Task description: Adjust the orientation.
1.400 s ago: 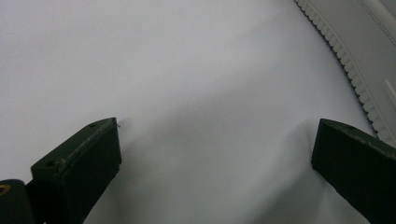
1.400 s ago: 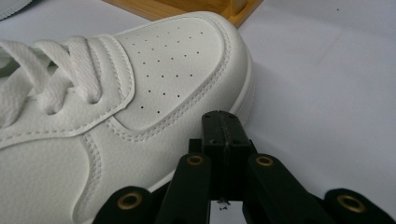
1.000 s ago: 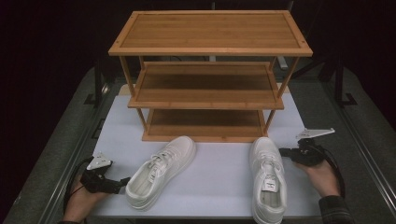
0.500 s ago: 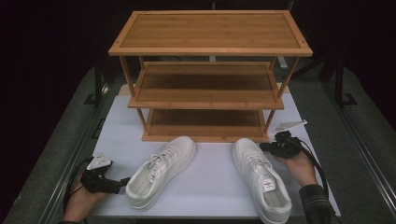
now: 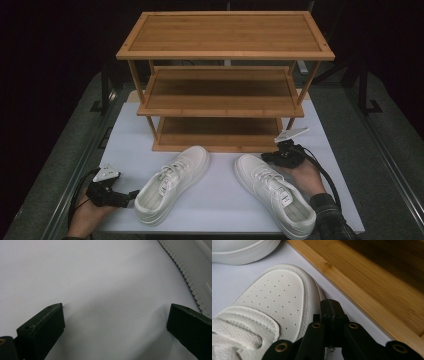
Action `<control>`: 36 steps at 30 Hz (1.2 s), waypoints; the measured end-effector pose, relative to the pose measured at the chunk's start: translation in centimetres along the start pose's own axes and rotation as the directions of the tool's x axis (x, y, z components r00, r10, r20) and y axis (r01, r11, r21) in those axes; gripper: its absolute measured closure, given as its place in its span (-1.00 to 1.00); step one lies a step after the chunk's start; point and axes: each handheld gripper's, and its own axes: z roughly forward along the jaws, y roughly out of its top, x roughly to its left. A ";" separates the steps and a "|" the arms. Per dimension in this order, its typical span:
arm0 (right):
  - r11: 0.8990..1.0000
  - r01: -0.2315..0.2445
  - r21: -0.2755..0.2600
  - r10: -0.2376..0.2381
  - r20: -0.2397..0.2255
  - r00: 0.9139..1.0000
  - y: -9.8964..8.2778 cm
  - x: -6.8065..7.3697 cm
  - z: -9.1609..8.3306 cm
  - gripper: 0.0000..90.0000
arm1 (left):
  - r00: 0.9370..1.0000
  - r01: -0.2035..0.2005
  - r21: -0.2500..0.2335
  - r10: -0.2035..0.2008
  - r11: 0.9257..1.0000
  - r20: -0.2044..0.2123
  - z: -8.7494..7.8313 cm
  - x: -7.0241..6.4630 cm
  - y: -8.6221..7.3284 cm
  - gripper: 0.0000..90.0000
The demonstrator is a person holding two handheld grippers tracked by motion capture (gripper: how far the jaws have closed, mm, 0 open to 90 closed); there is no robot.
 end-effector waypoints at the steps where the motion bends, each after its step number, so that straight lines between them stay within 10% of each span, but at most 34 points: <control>1: 1.000 0.002 0.003 -0.002 0.003 1.000 0.0 0.0 0.0 1.00 | 1.000 0.000 0.000 0.000 1.000 0.000 0.0 0.0 0.0 -0.98; 18: 0.990 -0.078 -0.120 0.082 0.031 0.996 -2.9 -0.7 -5.8 0.65 | 1.000 0.000 -0.002 0.000 1.000 0.001 0.0 0.0 0.0 -0.98; 26: 0.979 -0.056 -0.194 0.059 0.007 0.998 -5.4 3.4 -11.6 0.36 | 1.000 -0.001 -0.003 0.001 1.000 -0.001 0.0 0.0 0.0 -0.98; 36: 0.982 -0.050 -0.180 0.040 -0.057 0.998 -7.0 6.1 -11.7 0.21 | 1.000 -0.001 -0.003 0.001 1.000 -0.001 0.0 0.0 0.0 -0.98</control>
